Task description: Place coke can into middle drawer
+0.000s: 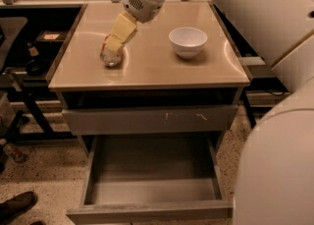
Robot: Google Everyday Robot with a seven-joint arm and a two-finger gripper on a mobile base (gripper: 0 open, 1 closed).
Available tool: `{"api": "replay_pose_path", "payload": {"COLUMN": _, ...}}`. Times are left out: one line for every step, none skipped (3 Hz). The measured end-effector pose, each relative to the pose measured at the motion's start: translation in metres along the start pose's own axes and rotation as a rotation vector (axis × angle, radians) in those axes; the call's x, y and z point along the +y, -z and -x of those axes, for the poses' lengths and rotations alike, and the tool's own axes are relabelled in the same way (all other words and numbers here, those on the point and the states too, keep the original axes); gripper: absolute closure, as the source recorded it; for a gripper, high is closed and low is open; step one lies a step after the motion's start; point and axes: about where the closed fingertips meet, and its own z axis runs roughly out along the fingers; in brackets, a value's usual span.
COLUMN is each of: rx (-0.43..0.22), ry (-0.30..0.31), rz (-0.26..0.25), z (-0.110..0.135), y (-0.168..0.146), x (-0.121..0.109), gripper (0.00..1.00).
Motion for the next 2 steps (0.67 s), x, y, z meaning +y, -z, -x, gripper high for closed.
{"api": "replay_pose_path", "payload": {"rx": -0.027, "ry": -0.033, "rz": 0.029, "z": 0.0171, "y": -0.0155, "x": -0.0152, "gripper": 0.00}}
{"api": "replay_pose_path", "payload": {"rx": -0.034, "ry": -0.035, "rz": 0.028, "z": 0.0190, "y": -0.0159, "x": -0.0176, "gripper": 0.00}}
